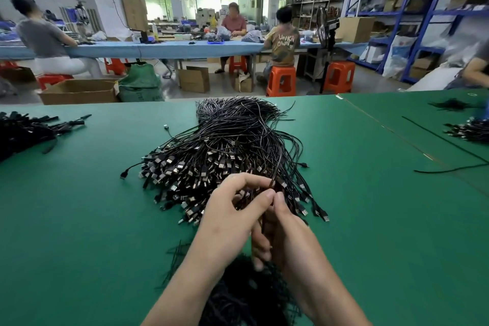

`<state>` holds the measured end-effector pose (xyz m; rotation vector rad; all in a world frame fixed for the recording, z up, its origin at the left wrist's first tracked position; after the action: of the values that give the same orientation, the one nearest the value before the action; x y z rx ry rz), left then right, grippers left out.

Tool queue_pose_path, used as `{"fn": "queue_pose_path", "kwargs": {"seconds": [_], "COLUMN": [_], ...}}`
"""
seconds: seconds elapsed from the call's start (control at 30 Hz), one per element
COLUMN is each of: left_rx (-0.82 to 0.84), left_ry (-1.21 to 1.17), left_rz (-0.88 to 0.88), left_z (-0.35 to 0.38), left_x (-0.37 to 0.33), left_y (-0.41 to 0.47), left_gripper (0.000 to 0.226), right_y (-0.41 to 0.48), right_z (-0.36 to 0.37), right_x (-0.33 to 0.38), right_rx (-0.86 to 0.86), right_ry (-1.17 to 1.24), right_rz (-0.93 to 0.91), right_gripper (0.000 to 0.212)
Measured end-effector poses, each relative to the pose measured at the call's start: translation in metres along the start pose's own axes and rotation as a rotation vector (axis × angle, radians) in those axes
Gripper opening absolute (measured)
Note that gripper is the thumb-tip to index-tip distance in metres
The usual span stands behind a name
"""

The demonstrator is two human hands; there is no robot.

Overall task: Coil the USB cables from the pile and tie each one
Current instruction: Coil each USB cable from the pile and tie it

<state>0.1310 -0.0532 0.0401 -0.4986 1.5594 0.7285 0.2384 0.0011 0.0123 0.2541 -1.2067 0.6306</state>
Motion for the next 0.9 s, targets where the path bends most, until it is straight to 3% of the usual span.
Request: {"fn": "queue_pose_path", "kwargs": {"seconds": [0.1,0.17,0.23,0.33,0.47,0.57,0.63,0.7,0.77,0.9], "left_rx": [-0.048,-0.083,0.053,0.225,0.236,0.262,0.269,0.231,0.173,0.136], "left_ry": [0.011,0.323,0.550,0.667,0.727,0.671,0.544,0.516,0.564,0.690], "left_rz": [0.131,0.438,0.717,0.873,0.879,0.774,0.607,0.545,0.569,0.716], "left_z": [-0.006,-0.012,-0.017,-0.019,-0.016,-0.013,-0.013,-0.011,-0.008,-0.002], "left_x": [0.010,0.012,0.011,0.014,0.023,0.033,0.041,0.050,0.056,0.054], "left_y": [-0.013,-0.014,-0.013,-0.008,-0.010,-0.025,-0.038,-0.046,-0.049,-0.053], "left_gripper": [0.017,0.033,0.052,0.038,0.024,0.037,0.037,0.022,0.020,0.045], "right_y": [-0.022,-0.032,-0.040,-0.046,-0.050,-0.051,-0.050,-0.049,-0.047,-0.039], "right_z": [-0.004,-0.007,-0.008,-0.009,-0.014,-0.017,-0.019,-0.021,-0.019,-0.013], "right_x": [-0.001,-0.001,0.001,0.006,0.006,0.006,0.009,0.013,0.017,0.027], "right_rx": [-0.030,-0.007,0.044,0.159,0.332,0.349,0.347,0.319,0.248,0.122], "right_ry": [-0.104,-0.168,-0.149,-0.003,0.074,0.058,0.135,0.202,0.185,0.117], "right_rz": [0.036,0.034,0.057,0.156,0.252,0.238,0.174,0.089,-0.028,-0.276], "right_gripper": [0.052,0.051,0.051,0.044,0.040,0.036,0.033,0.034,0.036,0.035]}}
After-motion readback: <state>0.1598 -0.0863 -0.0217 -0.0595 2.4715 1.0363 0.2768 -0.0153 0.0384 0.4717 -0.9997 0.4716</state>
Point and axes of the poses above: each hand's wrist, its own y-axis towards the middle knuckle, its own z-axis out of the palm, x = y × z, the point moved 1 cm from there along y, towards the middle knuckle, and after that the axes turned 14 degrees about -x, right-handed, at the moved point
